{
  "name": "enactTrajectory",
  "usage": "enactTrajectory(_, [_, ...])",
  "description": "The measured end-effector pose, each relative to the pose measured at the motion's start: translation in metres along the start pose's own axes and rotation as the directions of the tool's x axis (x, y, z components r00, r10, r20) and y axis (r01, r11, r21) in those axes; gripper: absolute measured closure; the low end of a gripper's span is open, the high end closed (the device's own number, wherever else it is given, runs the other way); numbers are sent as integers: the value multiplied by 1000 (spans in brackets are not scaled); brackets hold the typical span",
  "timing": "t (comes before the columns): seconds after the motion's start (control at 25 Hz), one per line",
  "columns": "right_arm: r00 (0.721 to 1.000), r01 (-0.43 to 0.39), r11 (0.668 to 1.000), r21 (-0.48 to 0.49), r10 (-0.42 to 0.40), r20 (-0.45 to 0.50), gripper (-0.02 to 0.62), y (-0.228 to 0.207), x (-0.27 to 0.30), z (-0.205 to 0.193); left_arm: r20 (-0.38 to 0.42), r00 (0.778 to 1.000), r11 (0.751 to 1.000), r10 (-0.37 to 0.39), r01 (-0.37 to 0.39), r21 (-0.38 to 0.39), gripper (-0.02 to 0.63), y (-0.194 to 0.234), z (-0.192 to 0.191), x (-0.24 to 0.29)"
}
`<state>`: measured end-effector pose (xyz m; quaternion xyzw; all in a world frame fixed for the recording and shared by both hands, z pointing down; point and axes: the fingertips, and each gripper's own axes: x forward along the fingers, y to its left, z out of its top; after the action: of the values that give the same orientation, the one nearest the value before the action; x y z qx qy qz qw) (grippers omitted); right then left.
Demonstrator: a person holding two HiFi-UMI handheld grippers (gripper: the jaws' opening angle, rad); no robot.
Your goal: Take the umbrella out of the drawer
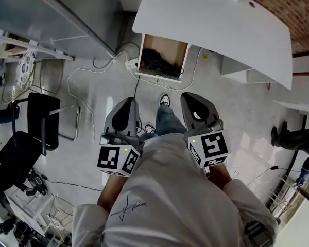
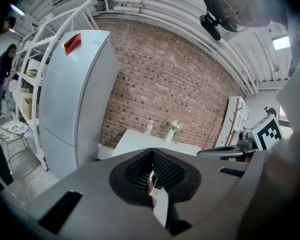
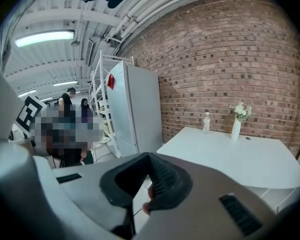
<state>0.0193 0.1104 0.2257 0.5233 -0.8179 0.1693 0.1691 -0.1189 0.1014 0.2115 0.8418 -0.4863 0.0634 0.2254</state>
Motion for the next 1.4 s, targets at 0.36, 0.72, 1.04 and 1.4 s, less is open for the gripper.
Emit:
enactTrajectory(0.36, [996,-68,998,-2,68,-51,578,-44,63,8,-28,999,999,36,-36,-7,589,13,15,72])
enactTrajectory(0.72, [990,-112,994,-11,111,-89,578,-75,96,9,-45,997,998,64,-65,-14,589,19,20,116])
enactTrajectory(1.04, [980,-154,988,-25,149,-132,577,-87,107,1,-53,995,996,84,-86,-23,589,20,19,132])
enactTrajectory(1.4, [972,-183,982,-46,173,-158,577,-89,133,-9,-71,993,994,97,-100,-38,589,33,9,142])
